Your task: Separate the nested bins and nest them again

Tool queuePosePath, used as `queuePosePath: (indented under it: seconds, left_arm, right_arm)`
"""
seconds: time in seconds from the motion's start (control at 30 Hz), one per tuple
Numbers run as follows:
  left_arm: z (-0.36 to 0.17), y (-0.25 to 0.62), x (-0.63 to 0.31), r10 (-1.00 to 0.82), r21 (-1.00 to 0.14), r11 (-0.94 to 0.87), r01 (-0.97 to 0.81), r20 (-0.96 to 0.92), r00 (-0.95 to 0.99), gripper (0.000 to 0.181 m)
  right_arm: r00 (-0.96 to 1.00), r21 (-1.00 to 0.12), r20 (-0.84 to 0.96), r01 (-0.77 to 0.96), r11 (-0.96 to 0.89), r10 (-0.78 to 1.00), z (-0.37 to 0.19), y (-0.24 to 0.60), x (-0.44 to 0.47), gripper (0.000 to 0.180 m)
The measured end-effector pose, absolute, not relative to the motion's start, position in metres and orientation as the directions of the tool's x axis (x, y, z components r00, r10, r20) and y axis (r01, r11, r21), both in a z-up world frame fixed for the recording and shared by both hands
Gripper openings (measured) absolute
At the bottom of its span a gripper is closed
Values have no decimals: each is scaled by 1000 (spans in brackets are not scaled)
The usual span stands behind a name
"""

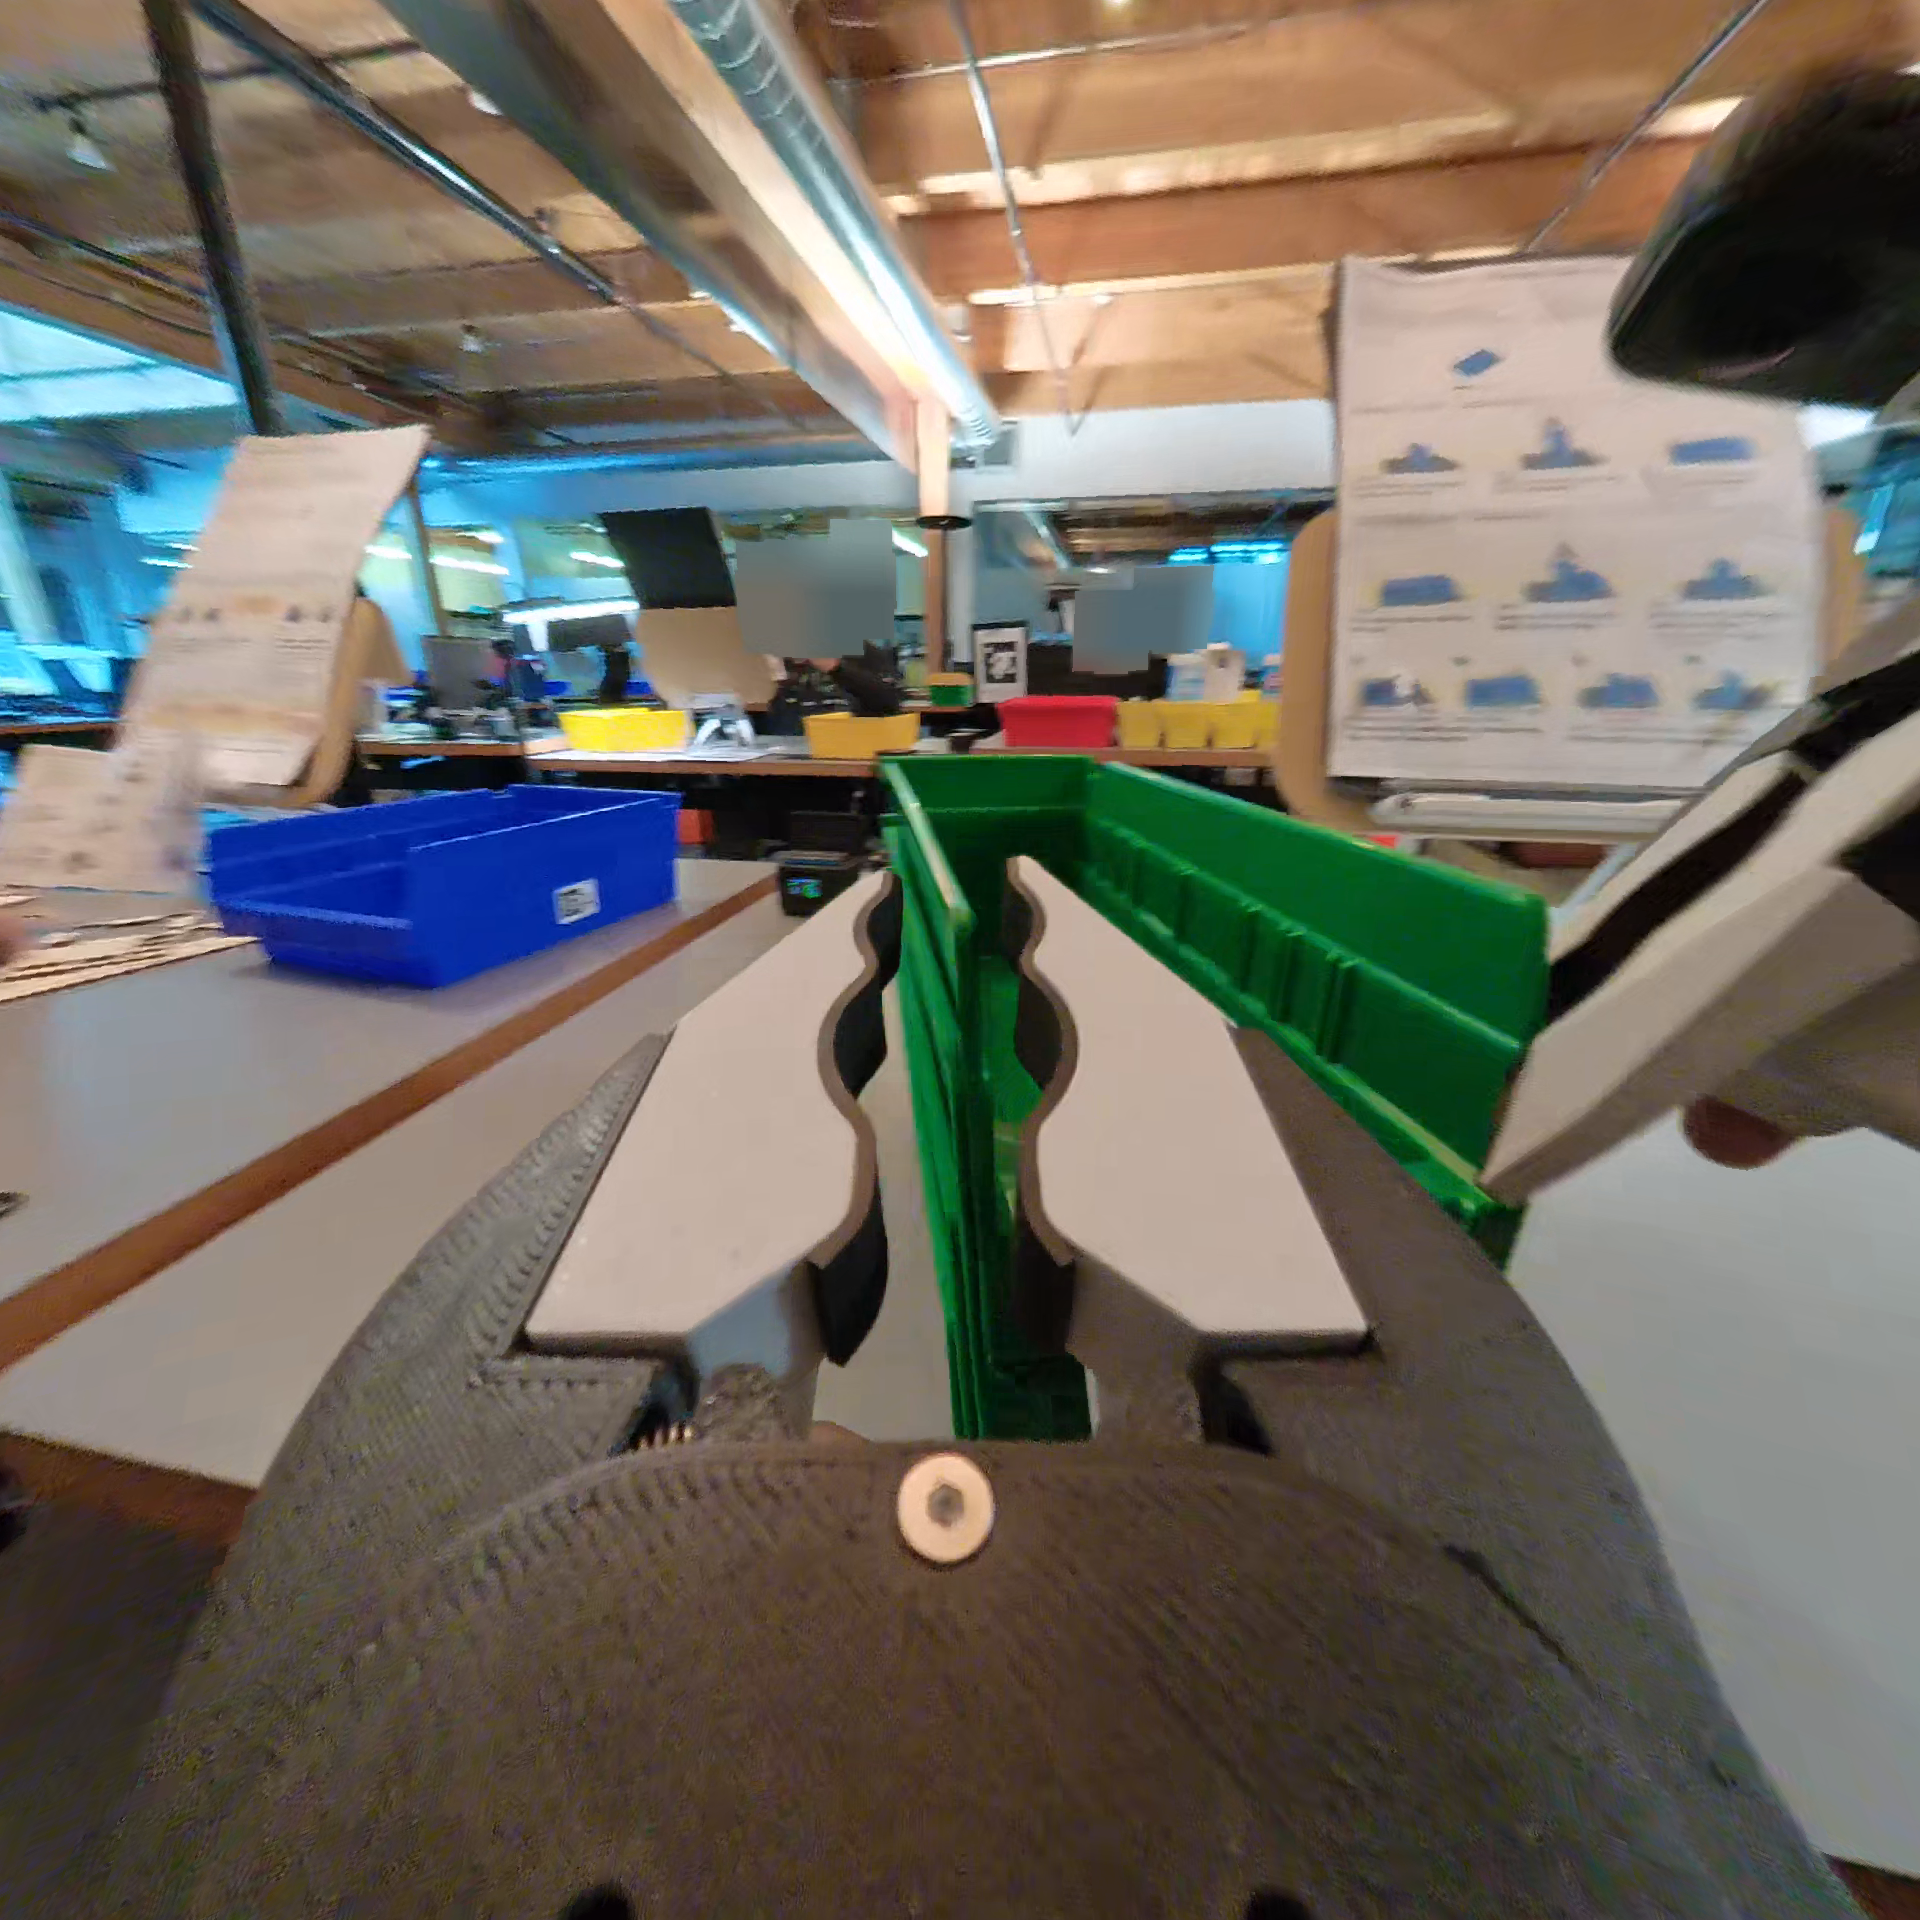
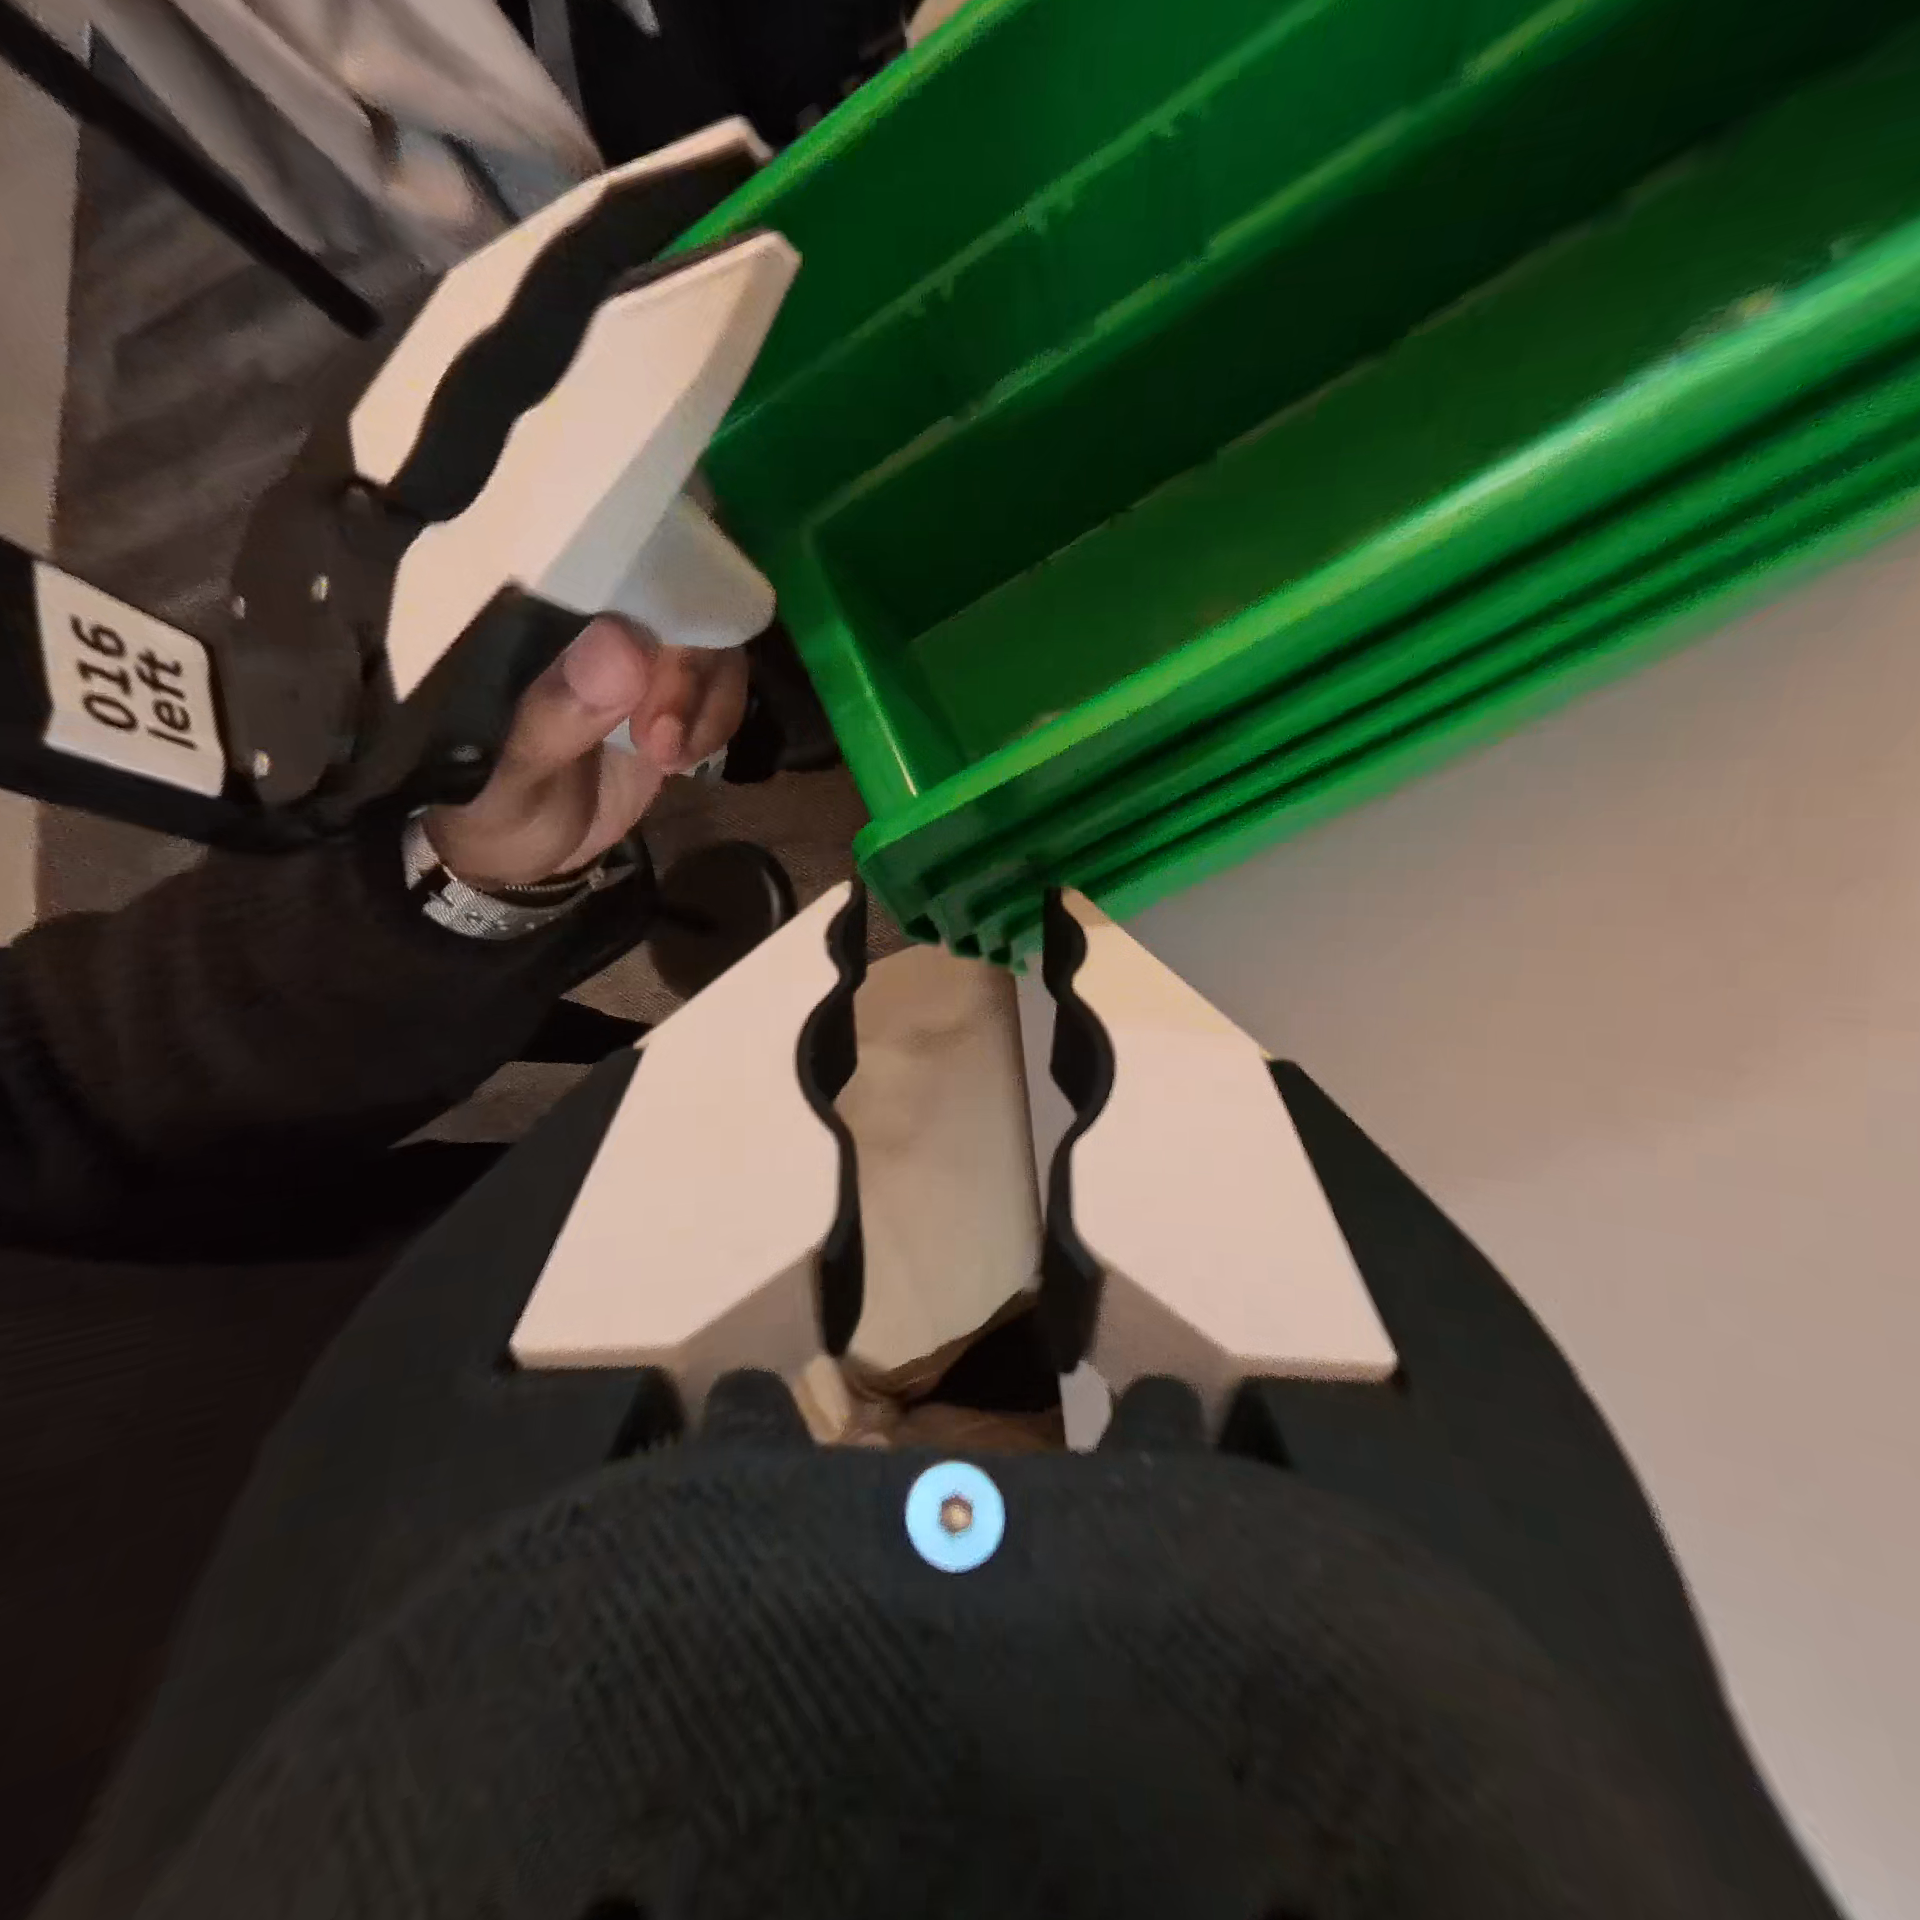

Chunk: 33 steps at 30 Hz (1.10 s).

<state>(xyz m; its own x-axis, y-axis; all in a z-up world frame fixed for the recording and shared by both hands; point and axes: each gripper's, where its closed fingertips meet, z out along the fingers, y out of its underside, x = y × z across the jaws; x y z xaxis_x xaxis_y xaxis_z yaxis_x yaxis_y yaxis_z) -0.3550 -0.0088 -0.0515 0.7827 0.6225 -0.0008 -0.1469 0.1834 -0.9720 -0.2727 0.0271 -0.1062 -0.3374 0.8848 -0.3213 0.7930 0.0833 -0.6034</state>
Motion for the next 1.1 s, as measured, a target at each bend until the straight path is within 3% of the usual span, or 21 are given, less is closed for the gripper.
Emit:
queuePosePath:
  seconds: [0.27,0.5,0.57,0.63,0.7,0.77,0.9,1.1]
  left_arm:
    - [-93,-43,-418,712,-999,44,32,54,700,31]
    - [-107,-45,-402,472,-989,17,148,138,871,62]
    - [-109,-47,-398,405,-975,24,220,211,890,72]
    - [-114,-45,-387,321,-962,-5,272,256,912,89]
    - [-119,-46,-383,308,-950,-32,309,285,908,92]
    - [-119,-45,-381,308,-952,-25,305,283,908,88]
    - [-118,-49,-379,298,-962,-29,270,250,921,88]
    - [-130,-50,-367,219,-962,-117,247,217,951,105]
  right_arm:
    - [-391,-605,-269,779,162,880,-110,-20,-327,35]
    - [-495,-682,-288,707,187,820,-76,-27,-323,37]
    - [-564,-738,-278,644,204,777,-51,-28,-321,52]
    - [-614,-778,-201,574,257,763,-32,-21,-327,55]
    - [-656,-783,-78,507,362,751,-21,-10,-337,59]
    - [-710,-728,95,429,536,698,-21,0,-346,61]
    - [-761,-474,408,296,829,505,-39,25,-360,53]
    - [-790,-239,555,146,960,259,-59,29,-363,38]
